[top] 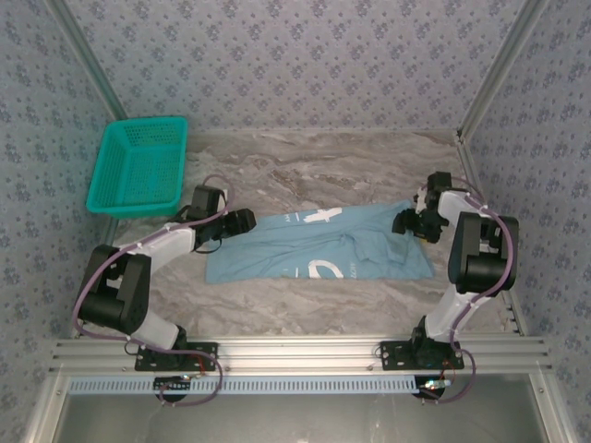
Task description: Fold the inside-out t-shirt
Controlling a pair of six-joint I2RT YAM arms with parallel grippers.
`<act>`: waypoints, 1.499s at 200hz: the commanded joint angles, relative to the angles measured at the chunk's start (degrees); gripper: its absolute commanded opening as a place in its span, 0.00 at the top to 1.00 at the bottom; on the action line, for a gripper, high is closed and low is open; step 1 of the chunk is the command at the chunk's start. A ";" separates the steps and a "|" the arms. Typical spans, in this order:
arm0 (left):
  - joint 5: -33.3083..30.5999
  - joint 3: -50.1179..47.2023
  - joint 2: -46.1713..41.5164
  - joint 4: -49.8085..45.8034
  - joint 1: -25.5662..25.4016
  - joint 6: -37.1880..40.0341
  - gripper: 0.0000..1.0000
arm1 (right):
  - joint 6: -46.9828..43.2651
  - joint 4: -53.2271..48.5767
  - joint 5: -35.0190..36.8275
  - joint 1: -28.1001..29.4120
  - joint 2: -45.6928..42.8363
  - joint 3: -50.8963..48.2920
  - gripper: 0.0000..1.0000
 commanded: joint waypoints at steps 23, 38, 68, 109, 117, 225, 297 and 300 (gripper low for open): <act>-0.09 -0.02 1.22 -0.39 -0.02 1.06 0.27 | 0.01 -1.89 -8.72 4.69 2.86 -1.45 0.43; -0.27 -0.06 1.22 -0.66 -0.01 1.14 0.27 | 0.12 -1.71 -8.79 5.62 3.54 -1.57 0.49; -1.12 -0.12 0.94 -1.40 -0.02 1.58 0.27 | -0.29 -2.10 -6.92 7.42 3.45 -1.77 0.58; -1.68 0.07 0.76 -2.16 0.07 1.83 0.27 | -1.45 -2.56 -5.86 8.88 3.17 -1.56 0.73; -1.76 0.15 0.69 -2.24 0.07 1.84 0.27 | -1.81 -2.40 -6.73 8.95 3.12 -1.56 0.77; -5.78 2.34 2.80 -9.28 2.55 3.12 0.29 | 1.78 -10.87 17.28 8.24 -2.50 3.72 1.00; 0.61 5.24 9.26 -8.53 -3.25 3.71 0.31 | 0.46 -20.40 39.78 5.98 3.45 17.62 1.00; 0.66 5.33 9.56 -8.50 -3.84 3.51 0.31 | 0.11 -20.76 40.56 5.85 3.63 18.22 1.00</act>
